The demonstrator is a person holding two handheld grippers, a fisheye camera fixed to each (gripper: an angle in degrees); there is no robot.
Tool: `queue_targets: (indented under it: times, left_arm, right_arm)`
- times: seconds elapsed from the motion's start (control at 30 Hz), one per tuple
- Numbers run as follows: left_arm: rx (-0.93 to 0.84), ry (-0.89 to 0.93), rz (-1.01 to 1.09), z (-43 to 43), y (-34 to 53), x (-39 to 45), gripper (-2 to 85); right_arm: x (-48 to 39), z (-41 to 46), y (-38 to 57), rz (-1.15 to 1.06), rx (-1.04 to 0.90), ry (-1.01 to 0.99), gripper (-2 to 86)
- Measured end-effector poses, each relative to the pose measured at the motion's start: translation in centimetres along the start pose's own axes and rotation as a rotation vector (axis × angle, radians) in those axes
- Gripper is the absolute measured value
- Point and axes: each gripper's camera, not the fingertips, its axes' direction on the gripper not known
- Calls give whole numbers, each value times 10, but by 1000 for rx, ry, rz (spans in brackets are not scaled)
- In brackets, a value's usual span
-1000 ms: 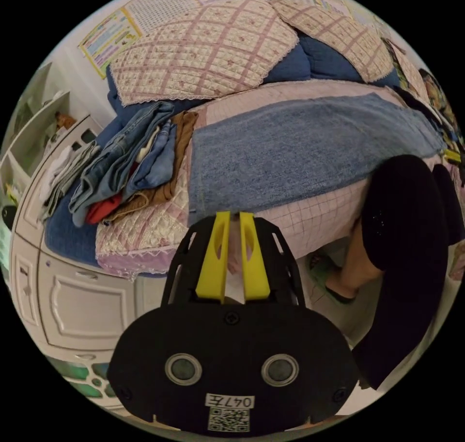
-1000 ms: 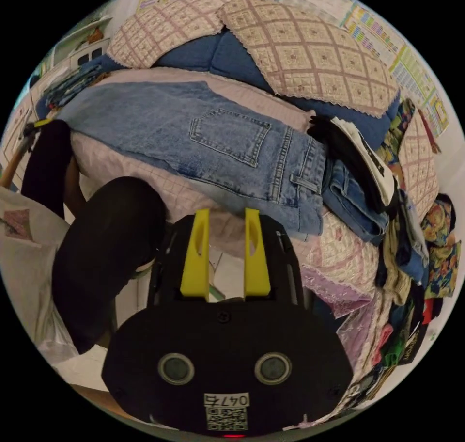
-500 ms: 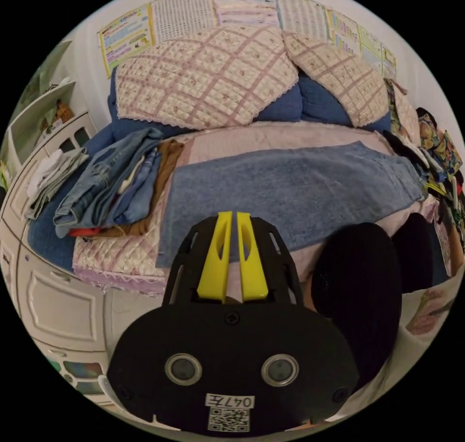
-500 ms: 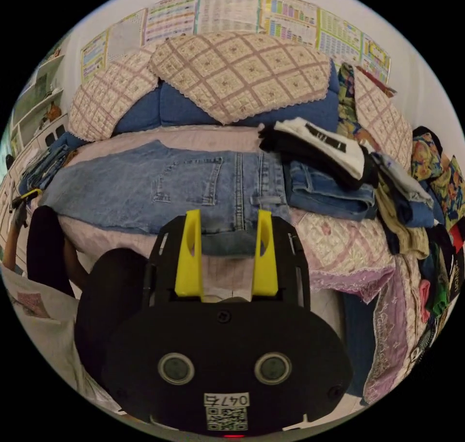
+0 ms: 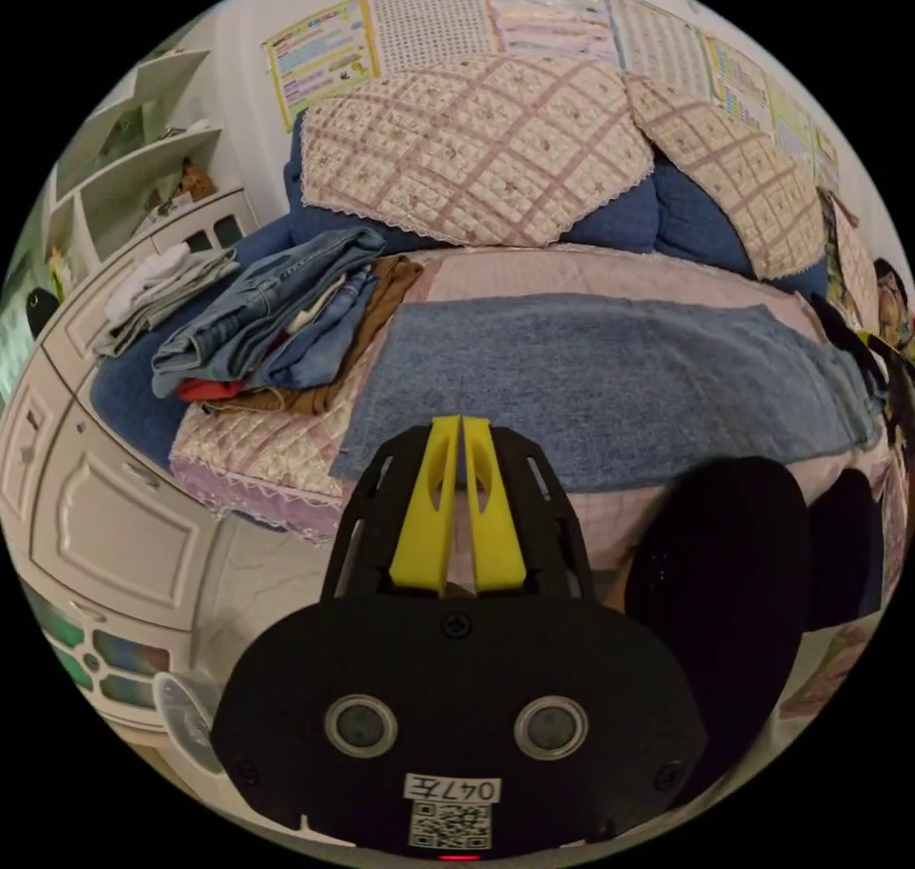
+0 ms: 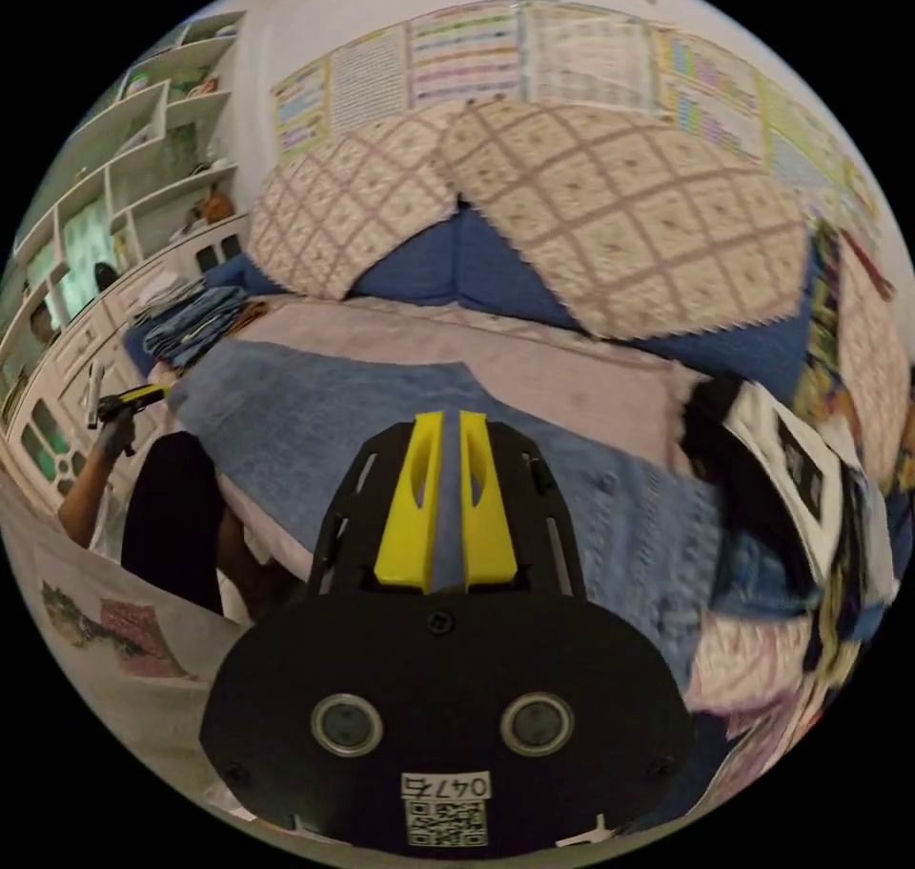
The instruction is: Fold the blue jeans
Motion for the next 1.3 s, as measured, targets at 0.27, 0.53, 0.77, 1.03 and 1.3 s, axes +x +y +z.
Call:
queue_targets:
  times: [0.27, 0.53, 0.77, 1.03, 1.3]
  left_arm:
    - [-19, 105, -231, 30, 46, -12, -7]
    - [106, 235, -586, 15, 110, -42, 44]
    - [178, 76, -620, 20, 124, -18, 68]
    - [186, -14, -502, 22, 116, 9, 62]
    - [157, 78, -528, 42, 126, 28, 61]
  right_arm:
    - [-116, 267, -100, -67, -377, 136, -9]
    - [-317, 326, -169, -297, -155, -52, -11]
    - [-544, 453, -201, -726, -164, -149, -4]
    - [-714, 578, -253, -801, -112, -442, 27]
    - [-869, 712, -316, -923, -110, -510, 27]
